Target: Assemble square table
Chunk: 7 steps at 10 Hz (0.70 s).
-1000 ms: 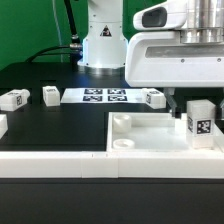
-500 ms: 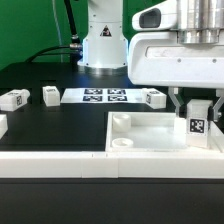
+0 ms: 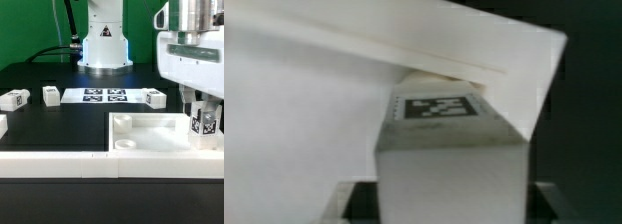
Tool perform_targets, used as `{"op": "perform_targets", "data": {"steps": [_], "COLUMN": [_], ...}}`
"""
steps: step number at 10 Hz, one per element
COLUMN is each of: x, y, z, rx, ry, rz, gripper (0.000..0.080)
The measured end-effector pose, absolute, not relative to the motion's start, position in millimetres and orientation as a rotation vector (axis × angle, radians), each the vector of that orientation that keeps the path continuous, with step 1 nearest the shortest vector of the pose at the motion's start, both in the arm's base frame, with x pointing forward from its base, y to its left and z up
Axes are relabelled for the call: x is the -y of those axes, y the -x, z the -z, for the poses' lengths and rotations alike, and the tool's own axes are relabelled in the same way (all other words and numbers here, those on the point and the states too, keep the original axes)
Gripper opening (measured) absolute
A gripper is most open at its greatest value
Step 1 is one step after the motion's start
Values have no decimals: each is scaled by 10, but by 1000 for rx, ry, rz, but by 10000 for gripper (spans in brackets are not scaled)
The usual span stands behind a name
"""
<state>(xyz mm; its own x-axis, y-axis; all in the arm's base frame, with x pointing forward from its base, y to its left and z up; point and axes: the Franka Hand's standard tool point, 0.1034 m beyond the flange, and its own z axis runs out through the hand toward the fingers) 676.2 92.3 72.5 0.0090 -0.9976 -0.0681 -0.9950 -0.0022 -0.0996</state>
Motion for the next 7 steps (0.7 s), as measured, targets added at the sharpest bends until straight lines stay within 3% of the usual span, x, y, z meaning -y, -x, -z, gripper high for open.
{"op": "perform_targets", "data": {"steps": [7], "x": [-939], "y": [-6726], "z": [-716], "rx": [-2553], "ry": [1588], "rz": [-35], "gripper": [290]}}
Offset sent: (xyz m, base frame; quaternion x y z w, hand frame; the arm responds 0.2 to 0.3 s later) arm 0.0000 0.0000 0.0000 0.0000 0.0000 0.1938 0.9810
